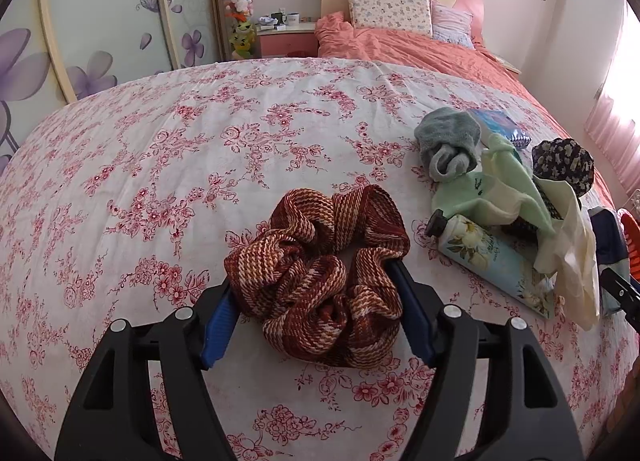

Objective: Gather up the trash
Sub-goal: 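Carry scrunchie and blue pouch over the orange basket and release both, then grasp the white tissue with the right tool, then grasp the blue lotion tube with left tool while right tool holds tissue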

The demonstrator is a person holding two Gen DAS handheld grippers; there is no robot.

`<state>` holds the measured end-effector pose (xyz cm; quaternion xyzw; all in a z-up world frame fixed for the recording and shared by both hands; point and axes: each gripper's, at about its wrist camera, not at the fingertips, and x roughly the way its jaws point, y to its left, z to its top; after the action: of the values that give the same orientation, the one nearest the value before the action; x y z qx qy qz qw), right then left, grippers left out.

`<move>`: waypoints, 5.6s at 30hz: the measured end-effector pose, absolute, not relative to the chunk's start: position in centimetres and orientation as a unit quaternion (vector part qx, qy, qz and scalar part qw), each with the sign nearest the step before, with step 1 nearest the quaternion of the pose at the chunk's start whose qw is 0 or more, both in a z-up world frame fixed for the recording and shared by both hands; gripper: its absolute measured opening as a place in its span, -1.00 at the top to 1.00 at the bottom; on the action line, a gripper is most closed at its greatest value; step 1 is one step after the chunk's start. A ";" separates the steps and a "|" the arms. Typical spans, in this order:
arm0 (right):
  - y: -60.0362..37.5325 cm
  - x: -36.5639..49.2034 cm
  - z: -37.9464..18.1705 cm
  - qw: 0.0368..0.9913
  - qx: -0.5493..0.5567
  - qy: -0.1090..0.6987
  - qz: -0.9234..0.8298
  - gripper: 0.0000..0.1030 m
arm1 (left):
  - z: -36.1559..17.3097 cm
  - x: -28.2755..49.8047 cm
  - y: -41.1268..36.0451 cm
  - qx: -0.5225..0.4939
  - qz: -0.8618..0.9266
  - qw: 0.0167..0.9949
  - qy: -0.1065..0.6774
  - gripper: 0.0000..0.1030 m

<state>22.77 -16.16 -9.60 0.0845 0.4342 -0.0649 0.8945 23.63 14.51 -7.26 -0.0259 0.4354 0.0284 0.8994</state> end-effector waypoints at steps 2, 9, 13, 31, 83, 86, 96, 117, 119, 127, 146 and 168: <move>-16.1 22.8 -9.6 0.895 0.084 0.434 -0.066 0.00 | -7.2 23.6 14.5 -0.025 0.028 0.899 0.435 -0.36; -16.4 22.4 -9.3 0.897 0.092 0.428 -0.061 0.33 | -7.1 23.4 14.2 -0.026 0.016 0.903 0.428 -0.02; -16.7 21.9 -8.9 0.898 0.097 0.424 -0.062 0.36 | -6.7 23.3 14.1 -0.030 0.013 0.905 0.425 0.14; -18.4 16.4 -3.0 0.925 0.107 0.359 -0.065 0.35 | 0.3 19.5 10.1 -0.027 -0.026 0.933 0.357 0.15; -42.6 9.4 -3.7 0.908 0.232 0.271 -0.221 -0.06 | -2.0 19.5 -23.3 0.052 -0.279 0.886 0.367 -0.25; -42.5 9.1 -4.1 0.906 0.228 0.274 -0.229 -0.13 | -2.2 19.3 -22.3 0.059 -0.262 0.889 0.372 -0.33; -38.5 9.5 -3.8 0.909 0.194 0.299 -0.216 -0.15 | -1.1 17.7 -15.7 0.060 -0.184 0.915 0.355 -0.63; -15.5 18.0 -4.0 0.923 0.097 0.373 -0.010 -0.18 | -3.0 18.7 10.3 -0.040 0.033 0.930 0.365 -0.78; -13.6 18.9 -4.3 0.921 0.093 0.379 0.008 -0.18 | -3.4 18.9 12.0 -0.045 0.046 0.927 0.369 -0.78; -7.0 22.4 -5.8 0.906 0.084 0.409 0.066 -0.38 | -4.9 19.0 16.3 -0.068 0.054 0.917 0.389 -0.78; -10.3 21.7 -7.0 0.913 0.066 0.403 -0.011 0.12 | -5.6 21.0 10.5 -0.106 -0.033 0.903 0.416 -0.78; -16.0 20.3 -8.0 0.908 0.103 0.403 -0.051 0.11 | -7.6 22.8 8.2 -0.025 0.042 0.894 0.446 -0.66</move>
<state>20.25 -16.04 -7.96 0.1026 0.4034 -0.0508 0.9078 22.79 8.19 -7.63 -0.0245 0.4457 0.0421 0.8939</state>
